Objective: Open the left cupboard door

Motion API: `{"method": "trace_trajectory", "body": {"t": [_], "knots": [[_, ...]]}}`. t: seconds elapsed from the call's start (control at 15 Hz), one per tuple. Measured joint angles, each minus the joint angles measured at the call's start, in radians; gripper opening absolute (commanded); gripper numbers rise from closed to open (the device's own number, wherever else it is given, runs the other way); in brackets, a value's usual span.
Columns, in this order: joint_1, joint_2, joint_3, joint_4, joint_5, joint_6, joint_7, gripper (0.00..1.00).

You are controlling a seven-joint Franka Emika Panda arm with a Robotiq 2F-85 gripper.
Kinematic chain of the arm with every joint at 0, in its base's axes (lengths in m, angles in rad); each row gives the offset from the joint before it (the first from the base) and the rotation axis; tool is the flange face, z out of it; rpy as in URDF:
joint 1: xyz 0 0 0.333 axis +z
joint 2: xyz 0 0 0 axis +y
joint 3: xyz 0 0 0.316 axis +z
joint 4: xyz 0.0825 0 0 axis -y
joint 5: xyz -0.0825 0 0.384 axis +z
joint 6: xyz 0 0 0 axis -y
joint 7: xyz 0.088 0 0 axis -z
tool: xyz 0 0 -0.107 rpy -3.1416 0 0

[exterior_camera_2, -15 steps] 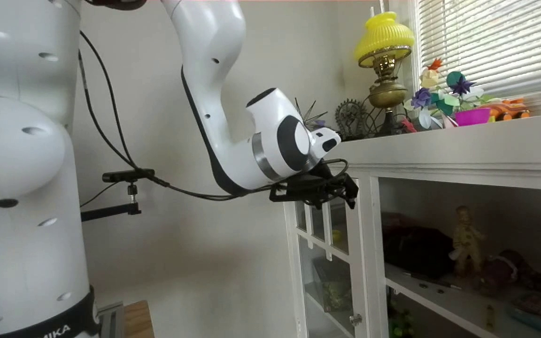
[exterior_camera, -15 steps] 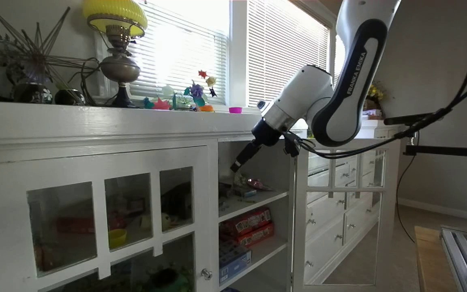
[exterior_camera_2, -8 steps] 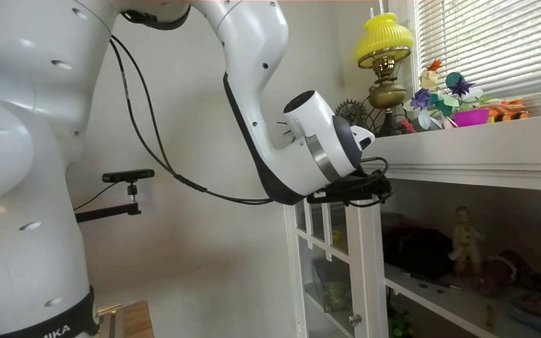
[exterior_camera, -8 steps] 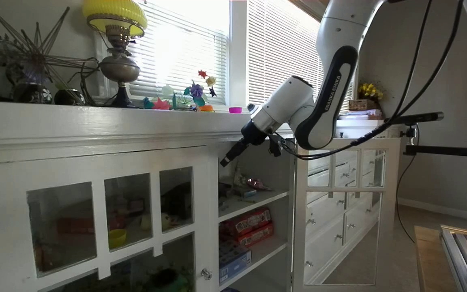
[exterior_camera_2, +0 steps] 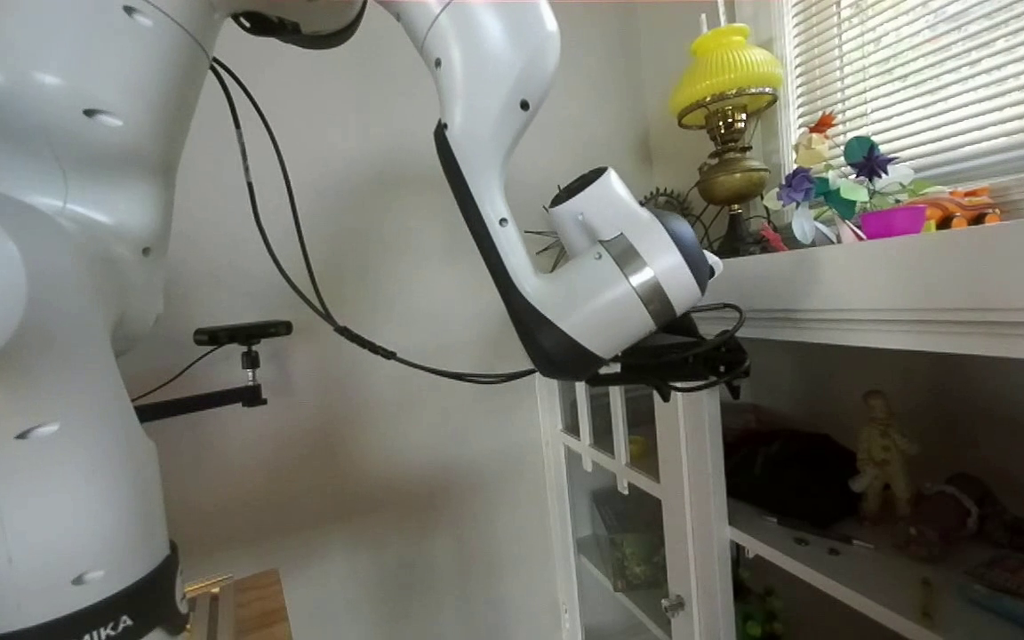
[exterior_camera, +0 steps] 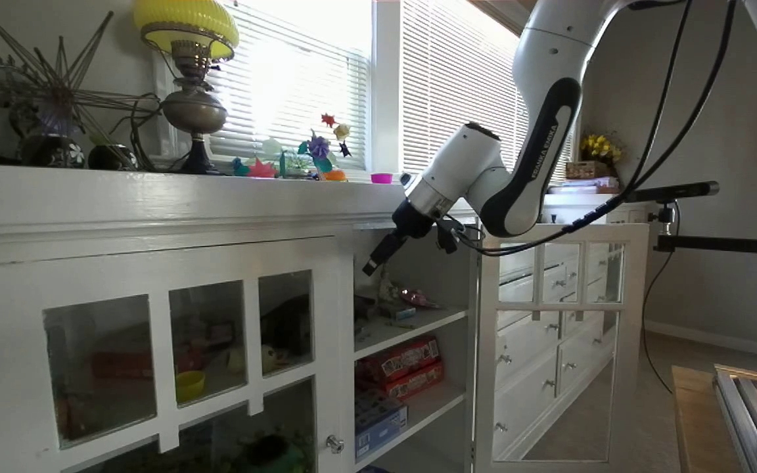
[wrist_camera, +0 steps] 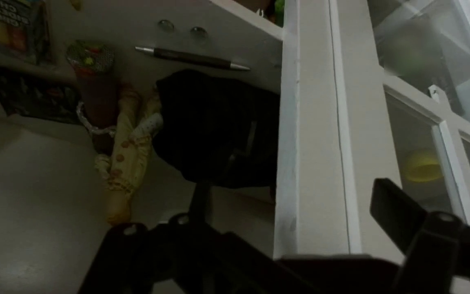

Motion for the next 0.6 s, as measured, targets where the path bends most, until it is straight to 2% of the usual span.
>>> {"method": "trace_trajectory", "body": {"t": [0.27, 0.6], "knots": [[-0.029, -0.032, 0.05, -0.015, -0.071, -0.004, 0.066, 1.0], [-0.03, -0.051, 0.113, -0.015, -0.129, -0.002, 0.136, 1.0]]}}
